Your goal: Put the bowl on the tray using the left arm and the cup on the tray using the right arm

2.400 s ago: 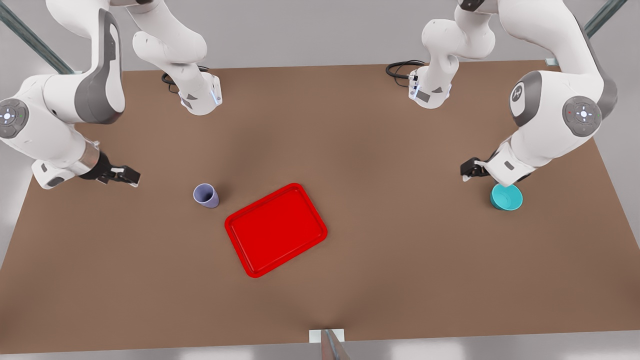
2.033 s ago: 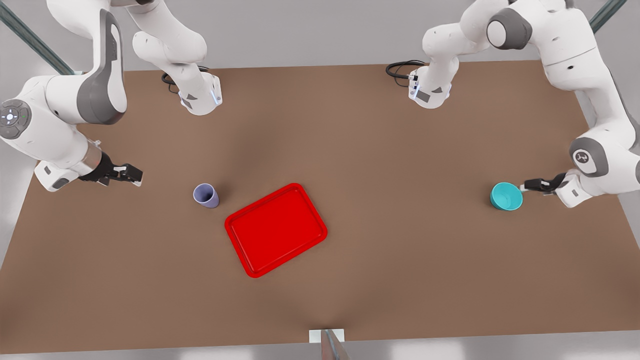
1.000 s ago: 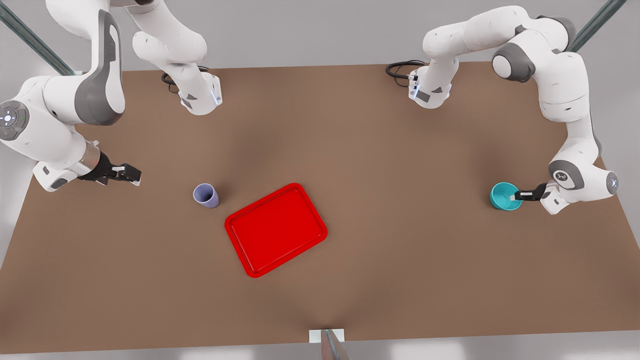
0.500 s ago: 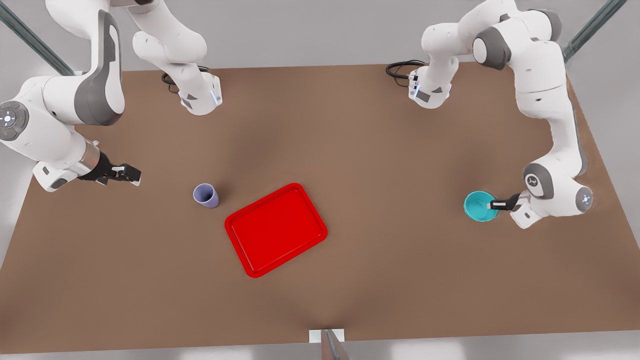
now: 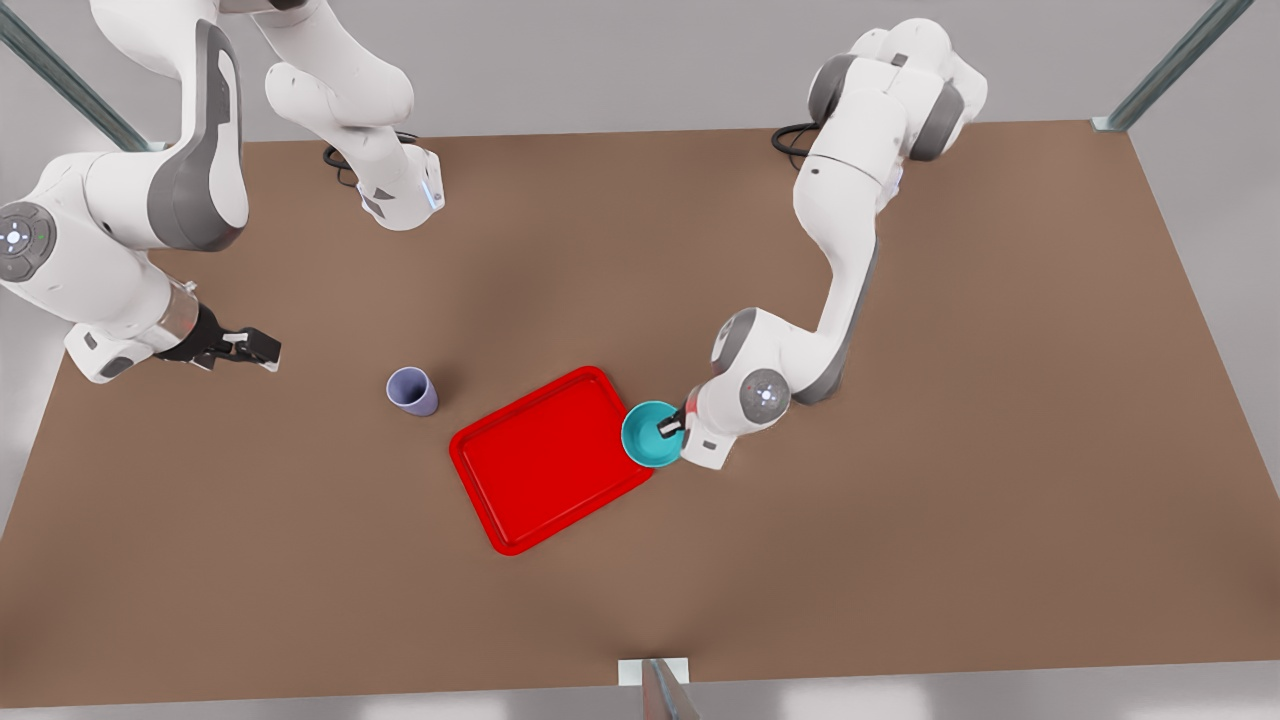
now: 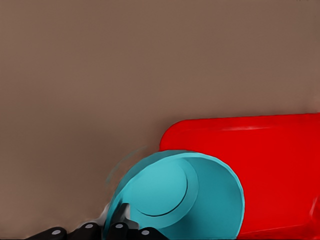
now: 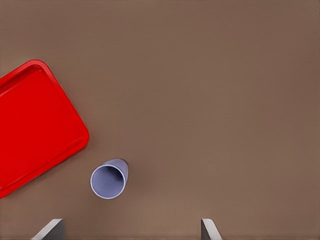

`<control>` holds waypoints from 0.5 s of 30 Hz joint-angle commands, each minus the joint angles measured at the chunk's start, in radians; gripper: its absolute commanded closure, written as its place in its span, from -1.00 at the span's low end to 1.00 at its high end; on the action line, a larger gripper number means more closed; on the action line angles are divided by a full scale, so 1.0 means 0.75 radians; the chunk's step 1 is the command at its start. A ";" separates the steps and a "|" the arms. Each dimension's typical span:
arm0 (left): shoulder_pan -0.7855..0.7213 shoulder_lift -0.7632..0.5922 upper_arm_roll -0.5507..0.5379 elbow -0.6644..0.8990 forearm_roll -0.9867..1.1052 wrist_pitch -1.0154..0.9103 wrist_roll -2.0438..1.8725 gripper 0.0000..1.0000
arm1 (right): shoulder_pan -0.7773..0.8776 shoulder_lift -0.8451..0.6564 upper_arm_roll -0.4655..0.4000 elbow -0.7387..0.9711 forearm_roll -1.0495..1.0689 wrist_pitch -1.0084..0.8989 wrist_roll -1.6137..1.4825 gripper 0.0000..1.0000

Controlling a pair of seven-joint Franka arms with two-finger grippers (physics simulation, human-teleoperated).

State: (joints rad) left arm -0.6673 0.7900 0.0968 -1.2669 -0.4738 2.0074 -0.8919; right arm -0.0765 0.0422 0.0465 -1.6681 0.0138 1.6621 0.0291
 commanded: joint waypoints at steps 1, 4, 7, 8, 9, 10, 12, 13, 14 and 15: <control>-0.016 0.008 0.000 0.014 -0.174 0.011 -0.015 0.57 | 0.000 -0.003 -0.001 -0.003 -0.002 0.003 0.000 -1.00; -0.098 0.080 0.000 0.020 -0.291 0.205 -0.052 0.57 | 0.000 -0.011 -0.003 -0.015 -0.002 0.003 0.000 -1.00; -0.139 0.133 0.000 0.024 -0.354 0.336 -0.056 0.57 | 0.000 -0.009 -0.003 -0.013 -0.002 0.001 0.002 -1.00; -0.143 0.137 0.000 0.024 -0.354 0.350 -0.056 0.46 | 0.002 -0.009 -0.003 -0.011 -0.002 0.005 0.002 -1.00; -0.145 0.143 0.000 0.024 -0.354 0.355 -0.054 0.31 | 0.004 -0.005 -0.003 -0.007 -0.002 0.011 0.000 -1.00; -0.145 0.149 0.000 0.022 -0.350 0.369 -0.042 -1.00 | 0.002 -0.001 -0.001 -0.003 -0.002 0.011 0.002 -1.00; -0.143 0.151 0.000 0.022 -0.344 0.371 -0.040 -1.00 | 0.002 0.001 -0.003 -0.001 -0.002 0.011 0.000 -1.00; -0.139 0.151 0.000 0.022 -0.344 0.369 -0.040 -1.00 | 0.002 0.003 -0.003 0.001 -0.002 0.017 0.000 -1.00; -0.125 0.149 0.000 0.020 -0.342 0.367 -0.038 -1.00 | 0.006 0.003 -0.001 0.003 -0.002 0.019 0.004 -1.00; -0.094 0.141 0.000 0.018 -0.315 0.344 -0.024 -1.00 | 0.006 0.015 0.003 0.013 -0.004 0.023 0.006 -1.00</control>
State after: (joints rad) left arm -0.7128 0.8687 0.1059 -1.2573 -0.7041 2.2321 -0.8906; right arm -0.0746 0.0602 0.0490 -1.6569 0.0122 1.6805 0.0332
